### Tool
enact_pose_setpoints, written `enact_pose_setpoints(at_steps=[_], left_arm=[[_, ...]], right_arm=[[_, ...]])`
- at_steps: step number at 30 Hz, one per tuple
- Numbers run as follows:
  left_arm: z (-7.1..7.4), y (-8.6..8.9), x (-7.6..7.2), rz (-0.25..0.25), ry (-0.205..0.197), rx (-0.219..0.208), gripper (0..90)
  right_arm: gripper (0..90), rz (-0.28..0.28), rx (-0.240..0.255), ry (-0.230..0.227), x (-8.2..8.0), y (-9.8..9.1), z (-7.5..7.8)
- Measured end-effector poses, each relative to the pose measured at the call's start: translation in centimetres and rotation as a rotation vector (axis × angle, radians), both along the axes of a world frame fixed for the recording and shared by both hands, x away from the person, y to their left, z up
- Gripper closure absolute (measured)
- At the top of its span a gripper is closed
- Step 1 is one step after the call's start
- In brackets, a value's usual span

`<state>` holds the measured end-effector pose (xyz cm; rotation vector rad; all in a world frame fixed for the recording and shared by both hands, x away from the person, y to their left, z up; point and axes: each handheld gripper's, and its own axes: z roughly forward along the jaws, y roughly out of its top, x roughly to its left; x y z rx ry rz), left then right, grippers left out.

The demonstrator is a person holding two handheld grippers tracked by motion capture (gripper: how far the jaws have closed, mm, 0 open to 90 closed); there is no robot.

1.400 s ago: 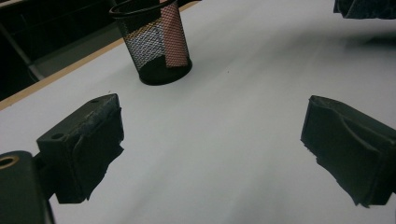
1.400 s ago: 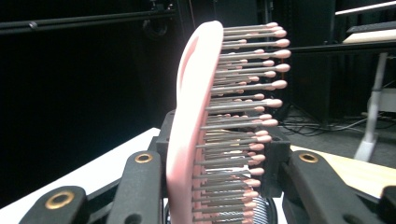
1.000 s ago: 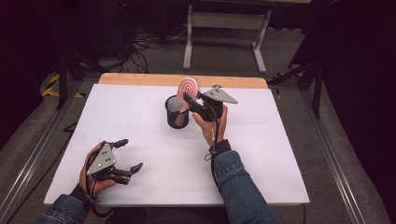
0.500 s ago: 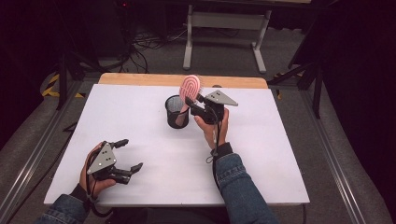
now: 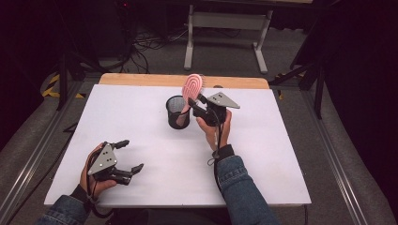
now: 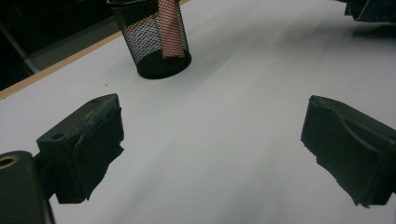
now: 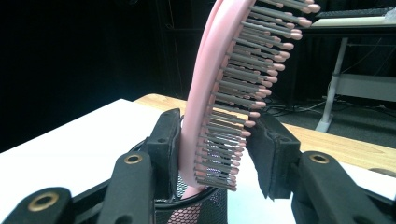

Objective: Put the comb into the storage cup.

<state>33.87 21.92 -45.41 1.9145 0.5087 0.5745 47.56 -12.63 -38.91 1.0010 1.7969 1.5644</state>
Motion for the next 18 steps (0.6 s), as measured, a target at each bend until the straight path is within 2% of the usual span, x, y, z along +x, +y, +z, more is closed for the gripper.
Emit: enact_pose_setpoints(at_steps=[6, 11, 18], left_arm=[[-0.04, -0.07, 0.0, 0.001, 0.003, 0.005, 6.7], [-0.08, -0.12, 0.03, 0.0, 0.005, 0.007, 6.7], [-0.12, -0.17, 0.06, 0.003, 0.003, 0.009, 6.8]], right_arm=[[56.1, -0.003, -0.011, -0.002, -0.23, -0.08, -0.1], [55.3, 0.006, -0.046, -0.014, -0.57, -0.13, -0.16], [53.5, 0.019, -0.071, -0.02, -0.84, -0.24, -0.12]])
